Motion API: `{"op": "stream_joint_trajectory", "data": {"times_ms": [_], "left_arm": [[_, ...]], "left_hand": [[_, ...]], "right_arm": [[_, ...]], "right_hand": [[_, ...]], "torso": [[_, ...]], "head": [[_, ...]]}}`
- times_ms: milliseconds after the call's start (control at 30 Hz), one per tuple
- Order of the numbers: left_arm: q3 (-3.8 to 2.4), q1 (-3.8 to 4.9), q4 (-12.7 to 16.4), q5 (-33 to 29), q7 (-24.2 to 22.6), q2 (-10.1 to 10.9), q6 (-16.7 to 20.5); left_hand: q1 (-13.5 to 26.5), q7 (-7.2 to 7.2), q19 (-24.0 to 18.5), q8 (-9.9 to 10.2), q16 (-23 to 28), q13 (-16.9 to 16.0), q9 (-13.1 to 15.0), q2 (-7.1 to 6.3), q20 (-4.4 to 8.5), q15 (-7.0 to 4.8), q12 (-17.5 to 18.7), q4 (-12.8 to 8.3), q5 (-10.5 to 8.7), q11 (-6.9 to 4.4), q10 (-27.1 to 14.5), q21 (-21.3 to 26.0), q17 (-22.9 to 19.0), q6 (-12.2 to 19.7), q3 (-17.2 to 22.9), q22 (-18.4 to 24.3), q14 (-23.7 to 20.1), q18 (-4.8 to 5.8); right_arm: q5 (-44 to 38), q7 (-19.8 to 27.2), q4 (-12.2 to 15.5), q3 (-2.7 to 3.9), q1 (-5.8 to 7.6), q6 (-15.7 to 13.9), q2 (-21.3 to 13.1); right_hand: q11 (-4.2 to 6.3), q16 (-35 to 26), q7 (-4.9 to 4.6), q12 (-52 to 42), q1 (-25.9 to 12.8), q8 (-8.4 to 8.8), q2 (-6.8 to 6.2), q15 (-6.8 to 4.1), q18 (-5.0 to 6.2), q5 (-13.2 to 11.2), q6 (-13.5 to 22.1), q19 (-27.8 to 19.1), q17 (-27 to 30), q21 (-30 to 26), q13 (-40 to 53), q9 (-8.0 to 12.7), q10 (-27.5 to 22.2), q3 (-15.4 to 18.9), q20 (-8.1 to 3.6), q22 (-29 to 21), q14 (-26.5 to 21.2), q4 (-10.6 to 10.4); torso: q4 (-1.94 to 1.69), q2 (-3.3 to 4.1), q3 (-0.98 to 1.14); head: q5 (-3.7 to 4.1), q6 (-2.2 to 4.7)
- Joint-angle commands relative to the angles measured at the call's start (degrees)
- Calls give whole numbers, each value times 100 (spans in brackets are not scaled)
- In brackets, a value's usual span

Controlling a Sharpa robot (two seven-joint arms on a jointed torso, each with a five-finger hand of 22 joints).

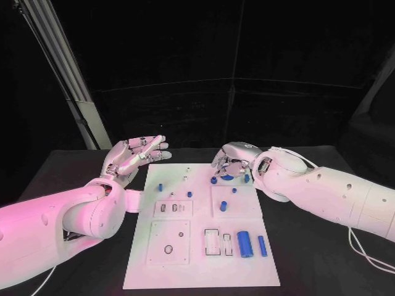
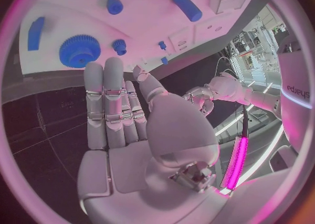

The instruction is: Assemble the parts on the task board

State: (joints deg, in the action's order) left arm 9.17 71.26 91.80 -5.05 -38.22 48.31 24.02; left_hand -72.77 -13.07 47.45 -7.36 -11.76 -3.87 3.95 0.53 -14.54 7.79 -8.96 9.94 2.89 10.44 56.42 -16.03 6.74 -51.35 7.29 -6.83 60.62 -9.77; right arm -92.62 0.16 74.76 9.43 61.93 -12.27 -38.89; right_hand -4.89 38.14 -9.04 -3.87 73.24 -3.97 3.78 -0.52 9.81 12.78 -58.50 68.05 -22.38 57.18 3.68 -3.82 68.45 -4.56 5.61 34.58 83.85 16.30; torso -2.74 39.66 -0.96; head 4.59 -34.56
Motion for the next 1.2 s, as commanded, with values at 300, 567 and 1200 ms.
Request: {"op": "stream_joint_trajectory", "data": {"times_ms": [300, 567, 1200], "left_arm": [[-7, 0, 25, -39, 33, 10, -123], [-7, 1, 7, -40, 59, 15, -147], [-7, 2, -27, -40, 112, 7, -187]], "left_hand": [[44, -120, 70, 84, 90, 18, -20, 12, -10, 37, 99, -68, 22, 52, 4, 20, -6, -5, -37, 32, 11, -80], [47, -122, 75, 89, 98, 19, -21, 13, -11, 39, 105, -70, 21, 54, 2, 20, -8, -3, -40, 34, 6, -80], [54, -128, 84, 102, 117, 20, -22, 16, -14, 44, 121, -77, 22, 60, -6, 22, -12, 2, -46, 40, -4, -79]], "right_arm": [[-935, -393, 114, 7, 57, 604, 38], [-1002, -453, 161, 7, 61, 777, 30], [-1085, -479, 49, 7, 62, 991, 142]], "right_hand": [[-52, 1237, -31, 28, -116, 28, -33, 59, -235, -76, 110, 328, -1107, 1070, 14, 6, -254, -40, 39, 1365, 124, -30], [-64, 1776, -52, 11, -71, 24, -6, 78, -299, -158, 114, 448, -1635, 1419, 25, 4, -274, -132, 59, 1836, 108, -26], [-83, 2368, -73, 13, 4, 14, 155, 98, -362, -366, 5, 537, -2170, 1793, 15, 1, -259, -640, 92, 2323, 61, -37]], "torso": [[-77, 167, -29], [-85, 203, -29], [-100, 244, -17]], "head": [[64, -7], [47, -7], [59, -12]]}}
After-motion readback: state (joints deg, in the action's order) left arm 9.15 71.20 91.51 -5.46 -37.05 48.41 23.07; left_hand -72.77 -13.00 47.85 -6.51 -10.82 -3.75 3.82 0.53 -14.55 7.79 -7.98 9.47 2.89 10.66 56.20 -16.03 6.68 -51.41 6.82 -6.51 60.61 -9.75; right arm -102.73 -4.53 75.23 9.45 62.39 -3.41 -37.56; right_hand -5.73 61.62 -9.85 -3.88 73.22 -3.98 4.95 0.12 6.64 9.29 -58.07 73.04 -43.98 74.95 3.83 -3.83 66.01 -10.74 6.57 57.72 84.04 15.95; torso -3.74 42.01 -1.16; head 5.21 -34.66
